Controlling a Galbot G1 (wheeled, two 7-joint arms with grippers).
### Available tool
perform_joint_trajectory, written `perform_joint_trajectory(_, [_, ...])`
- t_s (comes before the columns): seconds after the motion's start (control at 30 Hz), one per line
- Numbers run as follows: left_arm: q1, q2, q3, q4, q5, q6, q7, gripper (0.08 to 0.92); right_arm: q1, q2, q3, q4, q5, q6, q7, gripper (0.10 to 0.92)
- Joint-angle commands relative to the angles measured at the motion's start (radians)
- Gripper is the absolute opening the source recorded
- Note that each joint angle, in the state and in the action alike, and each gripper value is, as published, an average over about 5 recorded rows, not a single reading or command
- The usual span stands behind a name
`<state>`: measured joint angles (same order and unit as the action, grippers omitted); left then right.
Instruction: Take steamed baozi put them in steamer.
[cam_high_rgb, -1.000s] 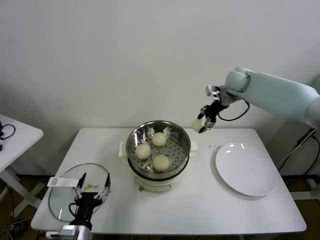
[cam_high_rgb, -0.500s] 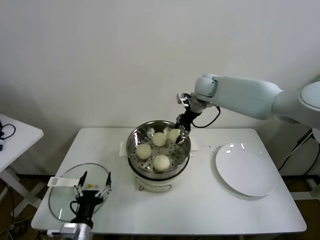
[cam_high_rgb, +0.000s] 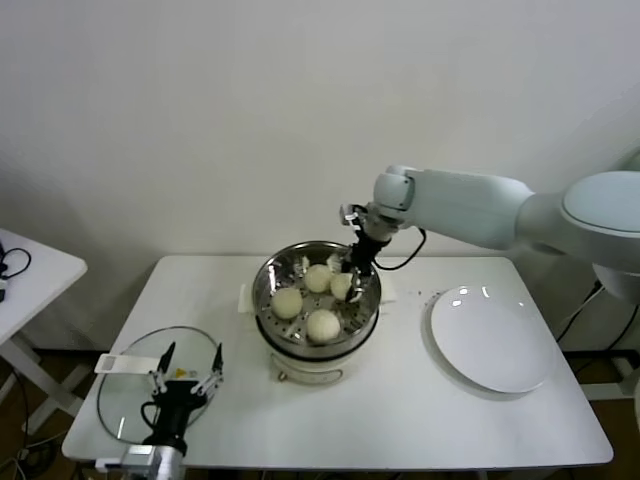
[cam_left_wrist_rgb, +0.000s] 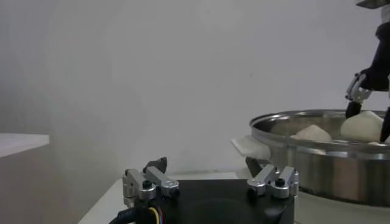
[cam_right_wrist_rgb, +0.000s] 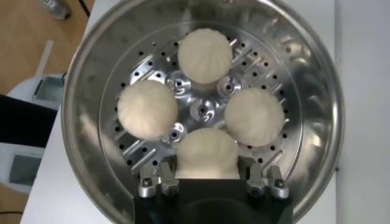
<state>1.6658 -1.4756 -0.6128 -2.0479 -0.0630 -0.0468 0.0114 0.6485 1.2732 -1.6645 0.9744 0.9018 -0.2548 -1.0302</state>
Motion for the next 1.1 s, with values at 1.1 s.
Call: perform_joint_trajectory(1.1, [-0.015,-0.002,0.004,0.006,-0.006,0.007,0.000,0.823,0.024,0.024,-0.008,-0.022,0.029,0.014,-0.042,0.822])
